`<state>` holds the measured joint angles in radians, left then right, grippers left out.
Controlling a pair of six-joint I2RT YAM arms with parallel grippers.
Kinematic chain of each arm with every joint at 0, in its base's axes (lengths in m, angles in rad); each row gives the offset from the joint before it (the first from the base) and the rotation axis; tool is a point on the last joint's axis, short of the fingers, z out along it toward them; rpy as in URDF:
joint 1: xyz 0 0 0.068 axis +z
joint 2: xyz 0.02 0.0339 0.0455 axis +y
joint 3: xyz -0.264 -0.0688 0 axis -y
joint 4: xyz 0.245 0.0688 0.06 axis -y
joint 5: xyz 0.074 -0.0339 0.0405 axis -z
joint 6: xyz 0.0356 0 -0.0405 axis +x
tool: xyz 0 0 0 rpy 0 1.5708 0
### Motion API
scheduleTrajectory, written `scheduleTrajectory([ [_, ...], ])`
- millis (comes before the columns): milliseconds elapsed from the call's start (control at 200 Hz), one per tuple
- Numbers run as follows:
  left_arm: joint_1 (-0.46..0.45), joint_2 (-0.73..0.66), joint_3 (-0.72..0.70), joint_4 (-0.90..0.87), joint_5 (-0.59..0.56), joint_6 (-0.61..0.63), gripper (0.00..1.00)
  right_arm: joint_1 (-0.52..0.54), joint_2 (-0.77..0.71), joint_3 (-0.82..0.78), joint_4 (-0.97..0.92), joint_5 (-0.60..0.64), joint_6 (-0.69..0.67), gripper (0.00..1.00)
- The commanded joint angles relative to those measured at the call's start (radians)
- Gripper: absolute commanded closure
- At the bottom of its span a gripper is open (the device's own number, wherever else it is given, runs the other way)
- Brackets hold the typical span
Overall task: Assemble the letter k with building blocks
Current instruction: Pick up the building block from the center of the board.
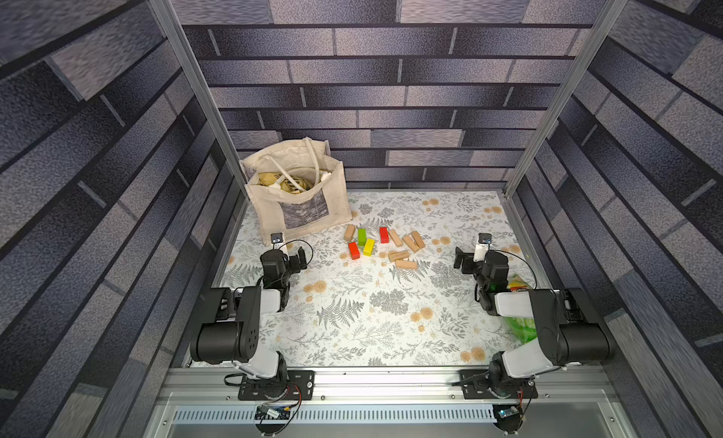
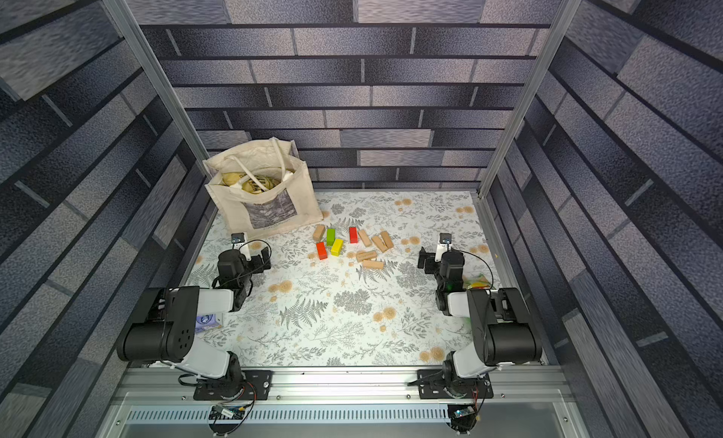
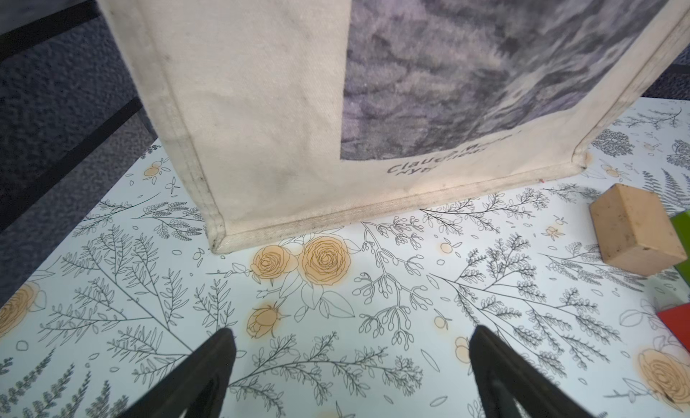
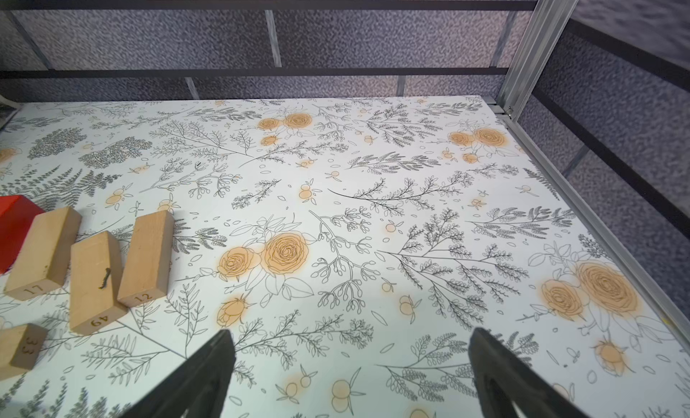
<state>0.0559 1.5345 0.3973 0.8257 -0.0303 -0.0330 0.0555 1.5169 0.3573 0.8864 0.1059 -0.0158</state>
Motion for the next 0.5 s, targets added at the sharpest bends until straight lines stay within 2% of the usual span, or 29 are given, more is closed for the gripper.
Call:
scheduleTrajectory([
  [0, 0.005, 0.009, 0.027, -0.012, -0.015, -0.016, 0.00, -0.004, 0.006, 0.015, -0.014, -0.006, 0.004, 0.00],
  [496, 0.023, 0.010, 0.027, -0.015, 0.024, -0.023, 0.00, -0.004, 0.008, 0.017, -0.017, -0.005, 0.004, 0.00],
])
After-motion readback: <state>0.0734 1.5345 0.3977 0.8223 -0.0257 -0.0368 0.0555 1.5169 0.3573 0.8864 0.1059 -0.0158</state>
